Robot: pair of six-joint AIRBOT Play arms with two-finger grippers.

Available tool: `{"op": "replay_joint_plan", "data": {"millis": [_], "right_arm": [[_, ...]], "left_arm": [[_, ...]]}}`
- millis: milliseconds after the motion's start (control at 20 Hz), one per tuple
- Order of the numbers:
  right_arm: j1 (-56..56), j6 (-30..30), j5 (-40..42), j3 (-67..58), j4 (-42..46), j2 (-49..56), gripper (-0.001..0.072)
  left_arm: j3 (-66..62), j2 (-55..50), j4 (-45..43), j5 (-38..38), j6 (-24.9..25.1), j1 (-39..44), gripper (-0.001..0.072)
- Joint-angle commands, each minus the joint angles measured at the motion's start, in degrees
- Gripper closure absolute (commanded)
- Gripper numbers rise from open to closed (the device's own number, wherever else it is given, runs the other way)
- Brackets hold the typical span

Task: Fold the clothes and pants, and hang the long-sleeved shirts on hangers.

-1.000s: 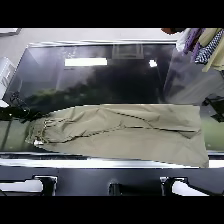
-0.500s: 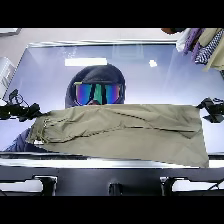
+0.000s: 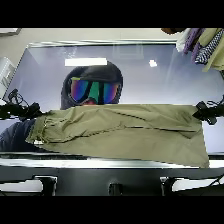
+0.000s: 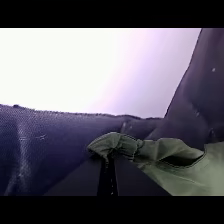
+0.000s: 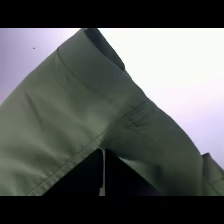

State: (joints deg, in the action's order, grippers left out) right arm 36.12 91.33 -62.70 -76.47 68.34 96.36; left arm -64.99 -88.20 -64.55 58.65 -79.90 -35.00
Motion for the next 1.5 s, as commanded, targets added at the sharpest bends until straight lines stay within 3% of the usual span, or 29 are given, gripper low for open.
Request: {"op": "replay_joint_plan", "data": {"millis": [0, 100, 250, 350, 600, 850, 950, 1050, 1100, 1150, 1250, 1450], "right_arm": [[0.0, -1.1, -1.3, 0.0, -0.2, 0.1, 0.0633], [0.1, -0.1, -0.8, -0.1, 0.1, -1.0, 0.0291], [0.2, 6.7, 2.1, -2.4, 8.5, -3.8, 0.0187], [0.2, 7.2, 1.5, -4.6, 11.1, -3.2, 0.0112], [0.2, 6.6, 1.8, -4.6, 10.4, 0.3, 0.0076], [0.1, 2.3, 1.3, -4.6, 3.8, 3.5, 0.0073], [0.1, 2.3, 0.4, -4.6, 3.3, 4.4, 0.0079], [0.1, 2.3, -0.2, -4.6, 3.0, 4.6, 0.0182], [0.1, 2.2, -0.2, -4.6, 3.0, 4.4, 0.0301], [0.1, 2.0, 0.1, -4.6, 3.0, 4.0, 0.0471], [0.1, 0.0, 1.3, -4.6, 1.9, 2.5, 0.0673], [0.1, -0.1, 6.2, -4.7, -0.2, -3.7, 0.0683]], "left_arm": [[-0.1, 0.3, 0.1, 0.1, 0.0, 0.0, 0.0675], [-0.1, 0.3, 0.1, 0.4, 0.0, 0.0, 0.0675], [-0.1, 0.3, 0.1, 0.3, 0.5, 0.0, 0.0675], [0.0, 0.2, 0.1, 0.3, 0.7, 0.0, 0.0675], [0.0, 0.3, 0.1, 0.3, 0.7, 0.0, 0.0675], [0.0, 0.3, 0.1, 0.3, 0.6, 0.0, 0.0675], [0.0, 0.3, 0.1, 0.3, 0.6, 0.0, 0.0675], [-0.1, 0.3, 0.2, 0.3, 0.6, 0.0, 0.0675], [-0.1, 0.3, 0.2, 0.3, 0.6, 0.0, 0.0675], [-0.1, 0.3, 0.2, 0.3, 0.6, 0.0, 0.0675], [-0.1, 0.8, 0.6, -0.2, 0.7, 0.0, 0.0675], [-0.1, 4.1, 5.7, -7.4, 2.6, 0.0, 0.0676]]}}
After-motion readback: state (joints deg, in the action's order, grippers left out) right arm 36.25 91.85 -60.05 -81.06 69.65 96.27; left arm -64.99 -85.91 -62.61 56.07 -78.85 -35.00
